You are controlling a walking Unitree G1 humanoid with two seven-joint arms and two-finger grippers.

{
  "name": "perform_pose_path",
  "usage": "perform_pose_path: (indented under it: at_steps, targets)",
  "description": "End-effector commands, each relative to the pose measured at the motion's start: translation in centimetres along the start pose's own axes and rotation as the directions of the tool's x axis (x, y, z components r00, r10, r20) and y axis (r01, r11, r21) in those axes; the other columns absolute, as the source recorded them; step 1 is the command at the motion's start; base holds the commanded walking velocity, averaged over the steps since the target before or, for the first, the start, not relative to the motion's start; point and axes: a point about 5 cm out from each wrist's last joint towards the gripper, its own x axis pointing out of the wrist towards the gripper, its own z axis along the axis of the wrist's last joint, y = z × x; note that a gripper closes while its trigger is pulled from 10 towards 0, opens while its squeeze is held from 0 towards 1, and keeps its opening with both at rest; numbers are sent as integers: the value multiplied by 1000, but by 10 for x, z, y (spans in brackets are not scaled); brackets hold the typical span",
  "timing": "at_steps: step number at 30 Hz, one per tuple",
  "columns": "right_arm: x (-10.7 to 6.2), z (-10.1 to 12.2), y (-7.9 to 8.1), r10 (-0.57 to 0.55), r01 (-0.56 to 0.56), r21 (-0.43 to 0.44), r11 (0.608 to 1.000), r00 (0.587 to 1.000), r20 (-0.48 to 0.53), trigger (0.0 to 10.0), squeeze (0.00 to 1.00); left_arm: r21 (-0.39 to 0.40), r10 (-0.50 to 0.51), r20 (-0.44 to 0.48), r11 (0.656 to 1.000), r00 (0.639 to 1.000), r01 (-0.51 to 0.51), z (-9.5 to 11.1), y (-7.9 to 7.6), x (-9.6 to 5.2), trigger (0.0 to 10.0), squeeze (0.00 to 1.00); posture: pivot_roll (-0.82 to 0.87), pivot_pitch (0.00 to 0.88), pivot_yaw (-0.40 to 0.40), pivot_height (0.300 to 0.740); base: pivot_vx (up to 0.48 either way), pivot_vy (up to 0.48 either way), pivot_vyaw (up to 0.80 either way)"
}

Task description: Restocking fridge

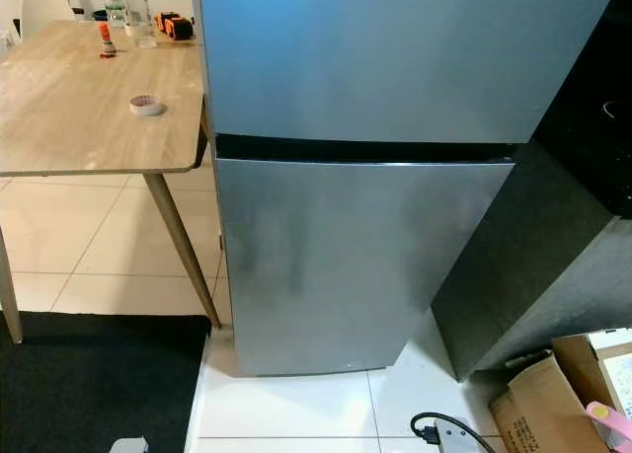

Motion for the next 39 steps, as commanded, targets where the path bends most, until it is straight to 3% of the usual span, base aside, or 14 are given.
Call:
perform_pose_path:
  at_steps: [1,18,39]
  targets:
    - [0,4,-3,-8,8,-7,1000,1000,12,10000,0,13,-12,-8,1000,1000,12,-1,-5,2,10000,0,-13,0,-53,740,281,0,0]
    - [0,-6,4,6,-6,14,1000,1000,-25,10000,0,6,-4,-9,1000,1000,4,0,-5,2,10000,0,-14,0,-54,740,285,0,0]
    - [-3,-3,-9,14,-13,65,998,1000,-16,10000,0,-13,-6,-1,1000,1000,6,4,-6,3,10000,0,-7,0,-58,740,0,0,0]
